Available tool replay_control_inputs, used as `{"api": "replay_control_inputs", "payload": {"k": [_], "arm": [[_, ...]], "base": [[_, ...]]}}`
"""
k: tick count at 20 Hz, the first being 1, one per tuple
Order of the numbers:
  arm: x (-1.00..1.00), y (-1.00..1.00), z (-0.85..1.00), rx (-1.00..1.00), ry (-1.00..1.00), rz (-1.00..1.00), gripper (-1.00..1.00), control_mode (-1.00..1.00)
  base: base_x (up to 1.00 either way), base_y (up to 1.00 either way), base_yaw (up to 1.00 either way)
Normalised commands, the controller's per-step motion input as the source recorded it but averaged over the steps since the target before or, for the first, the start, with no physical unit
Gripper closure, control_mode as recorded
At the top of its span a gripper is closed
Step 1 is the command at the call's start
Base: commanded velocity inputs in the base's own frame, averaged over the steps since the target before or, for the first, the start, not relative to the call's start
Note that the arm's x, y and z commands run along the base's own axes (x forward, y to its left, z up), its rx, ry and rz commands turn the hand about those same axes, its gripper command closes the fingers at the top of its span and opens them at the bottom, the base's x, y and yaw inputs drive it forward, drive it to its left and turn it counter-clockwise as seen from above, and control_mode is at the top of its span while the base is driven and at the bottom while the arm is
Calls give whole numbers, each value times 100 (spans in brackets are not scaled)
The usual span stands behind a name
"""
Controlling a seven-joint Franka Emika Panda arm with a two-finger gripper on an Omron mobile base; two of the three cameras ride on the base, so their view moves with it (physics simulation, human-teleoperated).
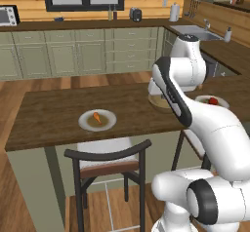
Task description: Pick the chicken drumstick and bell pepper from their plates and place them in the bowl. Then put the bowl in the fridge.
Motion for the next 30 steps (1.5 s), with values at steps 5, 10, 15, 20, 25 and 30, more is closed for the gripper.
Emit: {"api": "replay_control_inputs", "payload": {"k": [5,10,15,20,25,30], "arm": [[-67,23,-4,0,-15,3,-100,-100],[-39,81,-32,0,-6,9,-100,-100],[28,100,-37,0,-2,7,-100,-100],[90,81,-44,0,13,1,-100,-100],[99,39,-37,0,4,0,-100,-100],[84,23,-54,0,0,0,-100,-100]], "base": [[0,0,0],[0,0,0],[0,0,0],[0,0,0],[0,0,0],[0,0,0]]}}
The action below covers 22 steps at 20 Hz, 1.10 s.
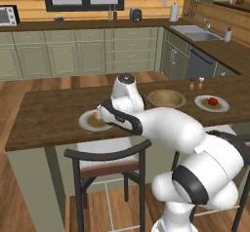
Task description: Pick the chicken drumstick and bell pepper from their plates and place them in the bowl. Then put the bowl in the fridge.
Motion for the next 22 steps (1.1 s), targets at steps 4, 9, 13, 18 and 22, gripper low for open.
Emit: {"api": "replay_control_inputs", "payload": {"k": [4,9,13,18,22], "arm": [[89,22,-76,0,0,0,-100,-100],[74,27,-44,0,0,0,-100,-100],[58,21,-19,0,2,0,-100,-100],[62,10,-26,0,8,0,-100,-100],[35,5,-22,0,5,0,-100,-100]], "base": [[0,0,0],[0,0,0],[0,0,0],[0,0,0],[0,0,0]]}}
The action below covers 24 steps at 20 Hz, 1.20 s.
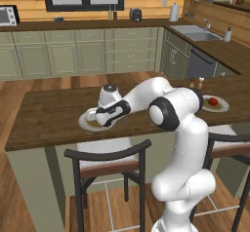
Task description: Pick the chicken drumstick and bell pepper from their plates and place them in the bowl. Then put the bowl in the fridge.
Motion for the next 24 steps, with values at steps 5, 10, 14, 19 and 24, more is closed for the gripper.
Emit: {"api": "replay_control_inputs", "payload": {"k": [5,10,14,19,24], "arm": [[35,17,-34,-2,7,0,-100,-100],[38,7,-33,0,16,0,-100,-100],[38,0,-27,0,6,0,-100,-100],[36,0,-31,0,2,0,100,-100],[5,0,-43,0,1,0,100,-100]], "base": [[0,0,0],[0,0,0],[0,0,0],[0,0,0],[0,0,0]]}}
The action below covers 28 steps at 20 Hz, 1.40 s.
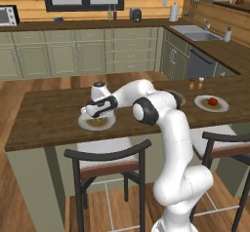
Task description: Pick the chicken drumstick and bell pepper from their plates and place them in the bowl. Then put the bowl in the fridge.
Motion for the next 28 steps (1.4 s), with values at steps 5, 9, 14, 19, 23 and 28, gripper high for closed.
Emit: {"api": "replay_control_inputs", "payload": {"k": [5,9,14,19,23,28], "arm": [[-10,-4,-42,0,0,0,100,-100],[-32,-8,-8,0,0,0,100,-100],[-82,-38,24,5,0,0,100,-100],[-97,-69,98,7,0,-1,100,-100],[-96,-99,100,4,0,0,100,-100],[-95,-99,91,0,-4,0,100,-100]], "base": [[0,0,0],[0,0,0],[0,0,0],[0,0,0],[0,0,0],[0,0,0]]}}
